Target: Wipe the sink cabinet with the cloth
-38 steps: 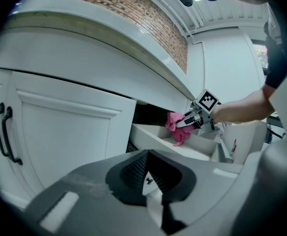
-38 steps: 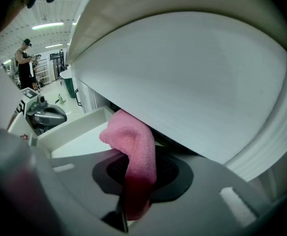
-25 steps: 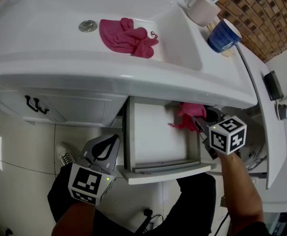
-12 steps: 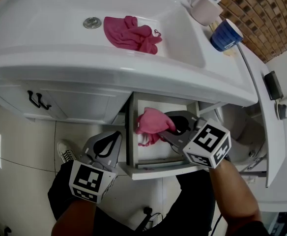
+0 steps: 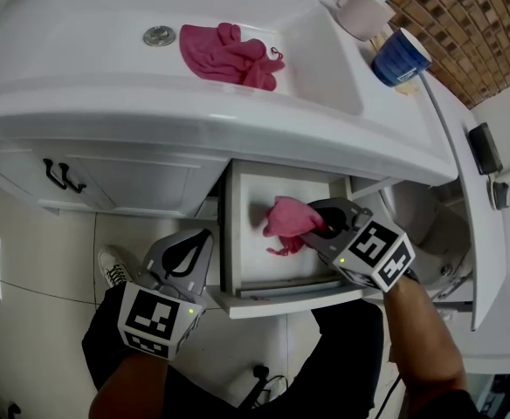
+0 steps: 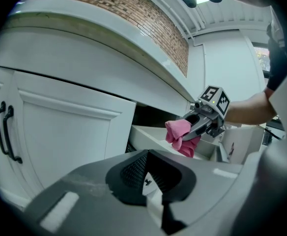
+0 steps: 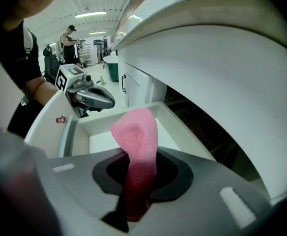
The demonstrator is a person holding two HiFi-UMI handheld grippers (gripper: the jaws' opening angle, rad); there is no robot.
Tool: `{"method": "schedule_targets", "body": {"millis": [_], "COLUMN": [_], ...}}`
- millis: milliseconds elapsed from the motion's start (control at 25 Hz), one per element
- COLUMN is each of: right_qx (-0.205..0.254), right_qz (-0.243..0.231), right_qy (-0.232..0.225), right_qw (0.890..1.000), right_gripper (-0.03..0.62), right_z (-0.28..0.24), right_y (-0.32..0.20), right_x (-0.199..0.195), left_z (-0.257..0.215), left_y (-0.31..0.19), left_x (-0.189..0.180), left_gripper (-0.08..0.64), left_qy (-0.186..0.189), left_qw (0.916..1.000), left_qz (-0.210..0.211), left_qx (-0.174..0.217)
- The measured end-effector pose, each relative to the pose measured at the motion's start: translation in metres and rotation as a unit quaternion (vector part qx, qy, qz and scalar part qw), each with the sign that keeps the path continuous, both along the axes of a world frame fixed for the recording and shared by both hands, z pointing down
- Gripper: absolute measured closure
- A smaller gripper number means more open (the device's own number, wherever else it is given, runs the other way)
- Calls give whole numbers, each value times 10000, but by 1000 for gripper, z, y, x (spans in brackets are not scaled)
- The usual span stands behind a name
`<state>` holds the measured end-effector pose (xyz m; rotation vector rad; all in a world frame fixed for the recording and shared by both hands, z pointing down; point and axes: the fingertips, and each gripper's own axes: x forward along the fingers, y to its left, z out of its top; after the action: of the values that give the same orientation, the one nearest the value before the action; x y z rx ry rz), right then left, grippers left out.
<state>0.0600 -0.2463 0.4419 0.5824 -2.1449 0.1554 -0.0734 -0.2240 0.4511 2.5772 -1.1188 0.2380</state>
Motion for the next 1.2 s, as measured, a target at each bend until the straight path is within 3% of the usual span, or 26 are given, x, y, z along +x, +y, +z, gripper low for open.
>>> {"method": "schedule_targets", "body": {"millis": [520,720,840,960,1080,1200], "right_qx": [50,42,99,215,255,1], "right_qz": [551,668,672,327,-350,-1080], "right_qy": [380,420,216,-17,-158,-251], "right_qw": [9977,9969,9975,9992,9989,9938], "right_gripper": [512,512,512,512,512,512], "right_z": [-12,-11,-17,-30,-39,-38], "right_y": [2,1,1,5,17,39], "right_x": [89,103,95,70,34,-7], "left_z": [4,6,6,5,6,5], "left_y": [-3,-2,-2,-3,-2,-2], "left_x": [13,16,17,16,13,7], "left_gripper": [554,554,554,554,554,554], "left_qy": [-17,-71,-71,-38,-14,-3], "left_qw": [10000,9999,9999,10000,9999,9999], "left_qz": [-16,-10,-10,-20,-47,-81], "left_qx": [-70,-98,-92,-80,-92,-92]}}
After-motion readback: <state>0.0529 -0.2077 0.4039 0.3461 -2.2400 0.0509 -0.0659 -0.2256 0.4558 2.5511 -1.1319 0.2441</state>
